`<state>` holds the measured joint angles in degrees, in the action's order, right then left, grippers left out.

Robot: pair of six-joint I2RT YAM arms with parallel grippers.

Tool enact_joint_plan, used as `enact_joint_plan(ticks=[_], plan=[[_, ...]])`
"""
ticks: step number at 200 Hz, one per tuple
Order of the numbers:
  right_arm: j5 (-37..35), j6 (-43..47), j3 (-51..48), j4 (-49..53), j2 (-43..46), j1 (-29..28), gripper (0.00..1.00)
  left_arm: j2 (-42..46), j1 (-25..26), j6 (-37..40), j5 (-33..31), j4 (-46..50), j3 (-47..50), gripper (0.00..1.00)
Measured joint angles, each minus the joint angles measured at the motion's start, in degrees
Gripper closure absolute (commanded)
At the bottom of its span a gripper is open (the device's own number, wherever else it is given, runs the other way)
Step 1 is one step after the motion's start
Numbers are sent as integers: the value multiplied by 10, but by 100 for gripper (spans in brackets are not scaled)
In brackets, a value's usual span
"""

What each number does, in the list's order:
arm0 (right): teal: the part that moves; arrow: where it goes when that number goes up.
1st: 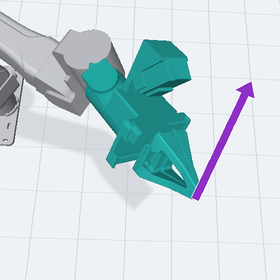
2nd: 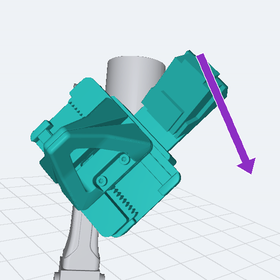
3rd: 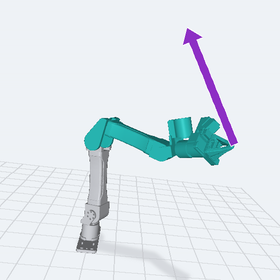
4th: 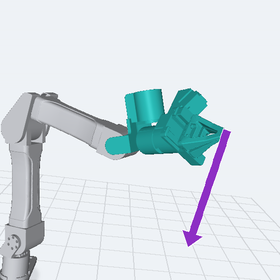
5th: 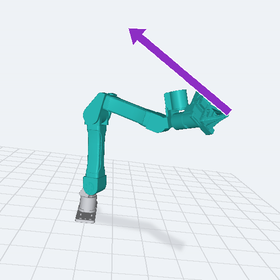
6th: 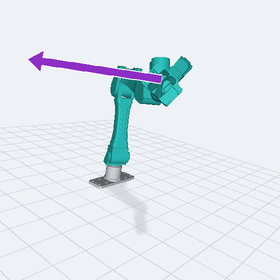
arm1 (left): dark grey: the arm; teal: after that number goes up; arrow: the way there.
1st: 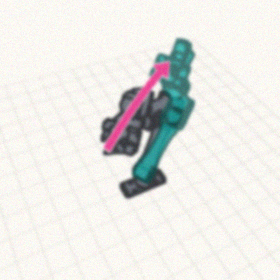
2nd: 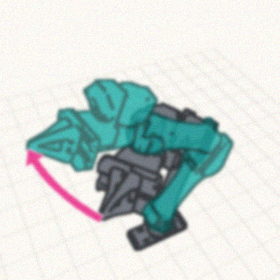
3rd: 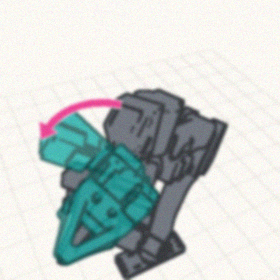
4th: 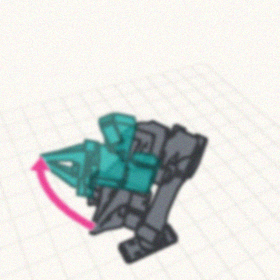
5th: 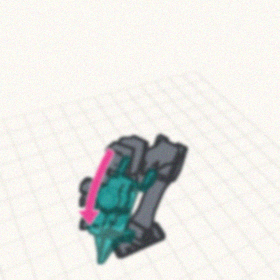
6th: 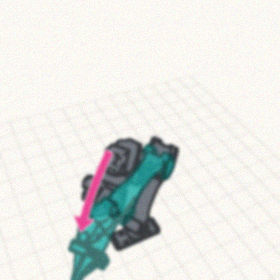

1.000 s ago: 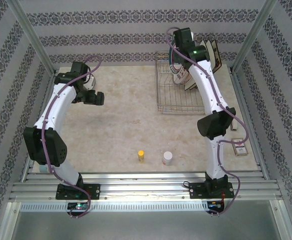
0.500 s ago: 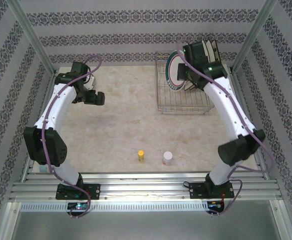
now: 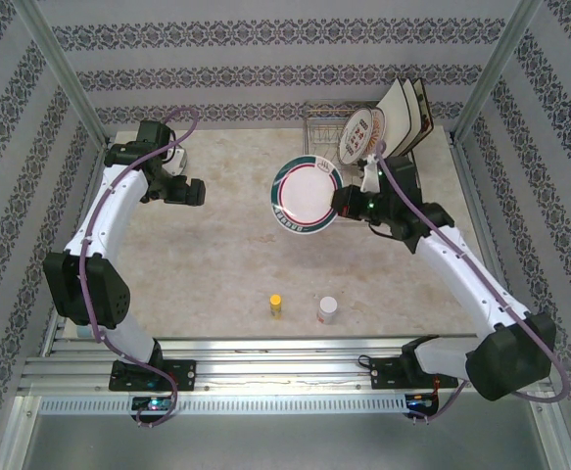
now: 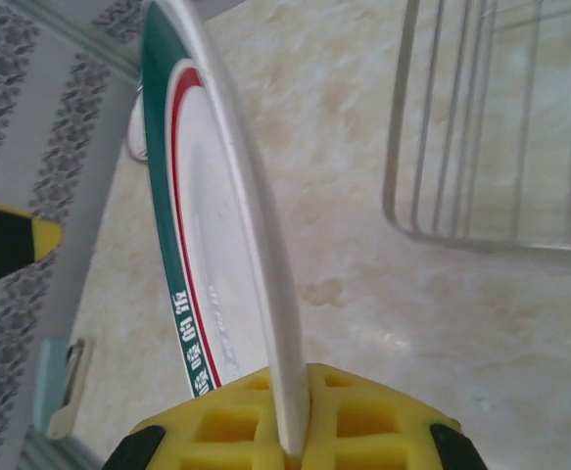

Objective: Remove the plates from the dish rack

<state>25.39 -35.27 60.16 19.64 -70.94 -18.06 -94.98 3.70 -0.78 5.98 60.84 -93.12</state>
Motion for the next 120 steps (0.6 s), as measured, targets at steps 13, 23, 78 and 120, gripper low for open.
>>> enact_joint_plan(ticks=[13, 23, 78, 120], plan=[[40, -35, -46, -61, 1, 13, 100, 0, 0, 0, 0, 0, 0, 0], [61, -56, -71, -97, 1, 20, 100, 0, 1, 0, 1, 0, 0, 0], [134, -132, -123, -255, -12, 29, 100, 4, 1, -3, 56, -3, 1, 0], [148, -168, -138, -316, -44, 29, 100, 50, -2, -62, 259, -106, 71, 0]])
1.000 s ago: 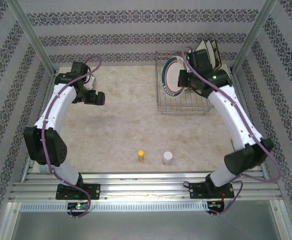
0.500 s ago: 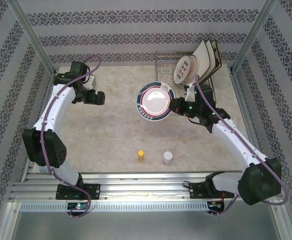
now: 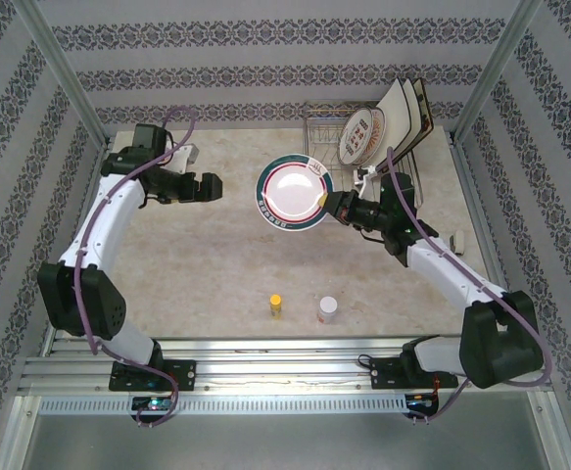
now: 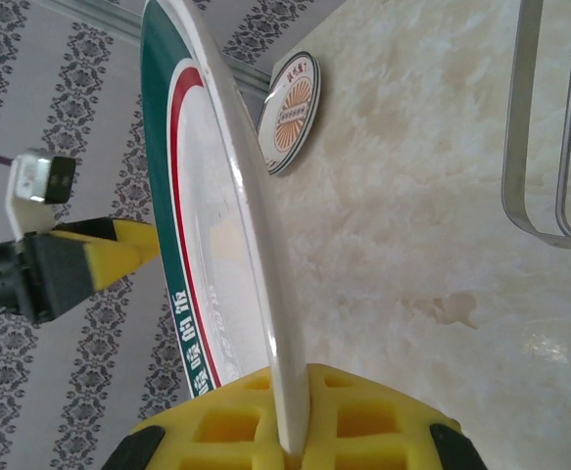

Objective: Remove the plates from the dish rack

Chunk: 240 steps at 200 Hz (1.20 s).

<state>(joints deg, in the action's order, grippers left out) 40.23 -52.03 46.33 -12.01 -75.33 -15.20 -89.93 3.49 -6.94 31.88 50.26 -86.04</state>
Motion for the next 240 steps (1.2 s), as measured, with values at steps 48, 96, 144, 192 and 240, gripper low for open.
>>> enact_joint_plan(ticks=[48, 96, 144, 192, 240], plan=[[16, -23, 1, -35, -41, -1, 100, 17, -6, -148, 188, -208, 126, 0], [19, -39, 36, -50, -86, -24, 100, 17, -5, -280, 256, -382, 192, 3], [21, -58, 85, -75, -132, -57, 100, 17, -4, -336, 266, -464, 204, 15], [21, -77, 100, -93, -160, -76, 100, 17, -1, -363, 268, -491, 220, 37], [17, -83, 122, -97, -175, -78, 100, 17, -1, -370, 275, -499, 221, 47]])
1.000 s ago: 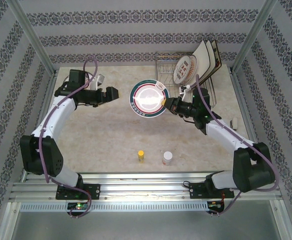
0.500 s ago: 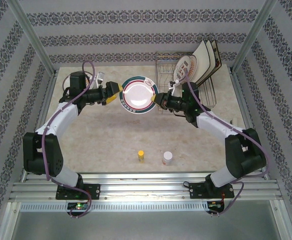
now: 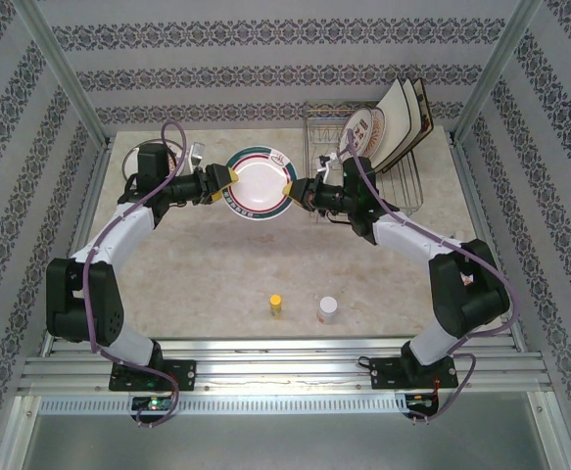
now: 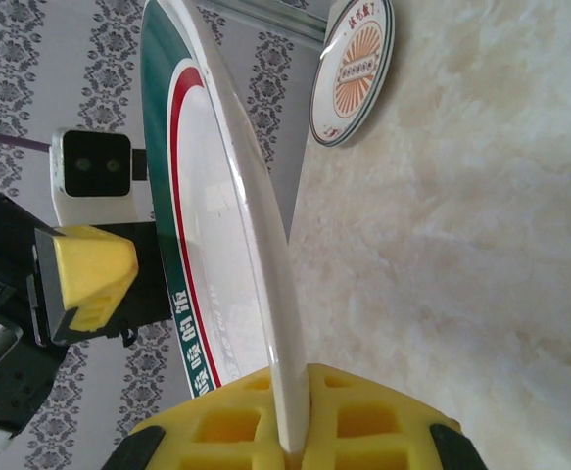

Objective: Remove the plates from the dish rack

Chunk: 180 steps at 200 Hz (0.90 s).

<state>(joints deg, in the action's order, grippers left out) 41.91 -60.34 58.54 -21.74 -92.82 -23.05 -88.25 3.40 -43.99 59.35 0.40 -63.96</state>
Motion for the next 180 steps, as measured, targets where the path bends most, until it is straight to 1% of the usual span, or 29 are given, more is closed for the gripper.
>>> enact_joint_plan(ticks=[10, 22, 47, 57, 69, 88, 104, 107, 122, 128, 129, 137, 138, 140, 141, 142, 148, 150, 151, 152, 156, 159, 164, 170, 176, 180], plan=[[-1, 0, 7, 0, -4, 0, 100, 0, 0, 0, 1, 0, 0, 48], [-1, -2, 16, -4, -10, 0, 100, 0, 0, 0, 2, 0, 1, 52], [-1, -6, 28, -8, -19, -1, 100, -1, 0, -2, 2, 0, 4, 67], [-1, -9, 30, -8, -21, -1, 100, -2, 0, 0, 2, 0, 4, 71], [-1, -9, 32, -7, -23, -3, 100, -3, 0, -2, 2, -1, 4, 81], [-1, -9, 36, -4, -25, -5, 100, -5, 0, -5, 2, -1, 4, 92], [-2, -9, 41, 3, -27, -5, 100, -8, 0, -2, 0, -4, 3, 97], [-2, -9, 42, 3, -28, -5, 100, -10, 0, -2, -1, -4, 3, 100], [-4, -8, 49, 10, -31, -5, 100, -14, 0, -4, 0, -9, 3, 100], [-4, -7, 50, 14, -33, -5, 92, -14, 0, -5, 0, -10, 2, 100], [-4, -7, 51, 15, -33, -4, 92, -14, 0, -5, 0, -10, 2, 100], [-5, -4, 54, 21, -34, -4, 74, -14, 0, -7, -2, -10, 2, 100], [-5, -4, 55, 22, -34, -4, 74, -15, 0, -7, -2, -10, 2, 100], [-5, -4, 56, 24, -34, -4, 69, -15, 0, -7, -2, -11, 2, 100], [-6, -3, 56, 26, -34, -4, 63, -15, 0, -8, -2, -11, 2, 100], [-6, -2, 57, 27, -34, -4, 63, -15, 0, -8, -2, -11, 2, 100], [-6, 1, 59, 31, -34, -4, 46, -15, 0, -12, -3, -13, 2, 100], [-6, 4, 62, 34, -34, -5, 38, -15, 0, -12, -5, -13, 2, 100], [-5, 5, 63, 35, -34, -5, 38, -15, 0, -12, -5, -13, 2, 100], [-6, 5, 64, 37, -34, -5, 36, -15, 0, -13, -5, -13, 2, 100], [-7, 9, 67, 41, -34, -5, 24, -15, 0, -14, -7, -13, 2, 100], [-6, 11, 70, 45, -34, -5, 18, -15, 0, -15, -7, -13, 2, 100], [-7, 18, 76, 54, -34, -5, 12, -15, 0, -16, -10, -14, 2, 100], [-9, 28, 83, 68, -34, -5, 6, -16, 0, -18, -12, -14, 2, 100], [-14, 40, 92, 87, -33, -4, 3, -16, 0, -21, -14, -17, 2, 100], [-17, 48, 97, 98, -32, -4, 2, -17, 0, -23, -15, -19, 2, 100]])
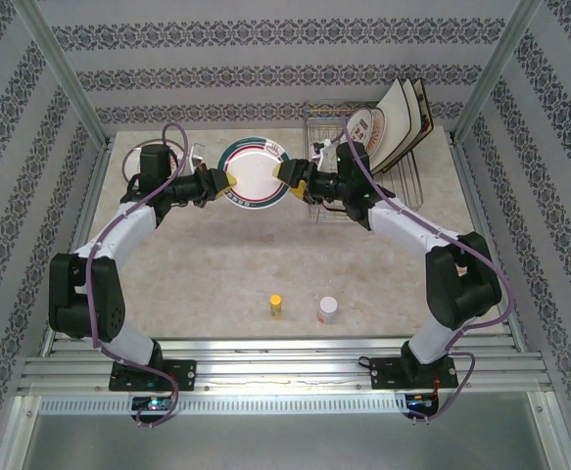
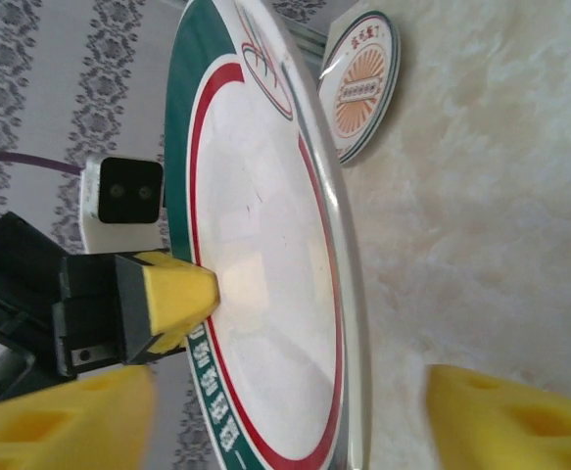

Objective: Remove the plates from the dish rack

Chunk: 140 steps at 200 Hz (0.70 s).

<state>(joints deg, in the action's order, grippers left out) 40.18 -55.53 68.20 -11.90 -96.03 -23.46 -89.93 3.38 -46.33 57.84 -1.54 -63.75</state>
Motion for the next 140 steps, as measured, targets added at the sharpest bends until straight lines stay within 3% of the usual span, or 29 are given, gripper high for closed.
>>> enact_joint_plan(ticks=[39, 80, 140], plan=[[-51, 90, 20, 157, 49, 22, 2, -10, -4, -25, -10, -28, 0, 100], [-174, 201, 51, 356, 122, 66, 2, -15, -25, -38, -20, -32, -11, 100], [-323, 307, 65, 551, 182, 86, 2, -15, -106, -55, -40, -44, -14, 100]])
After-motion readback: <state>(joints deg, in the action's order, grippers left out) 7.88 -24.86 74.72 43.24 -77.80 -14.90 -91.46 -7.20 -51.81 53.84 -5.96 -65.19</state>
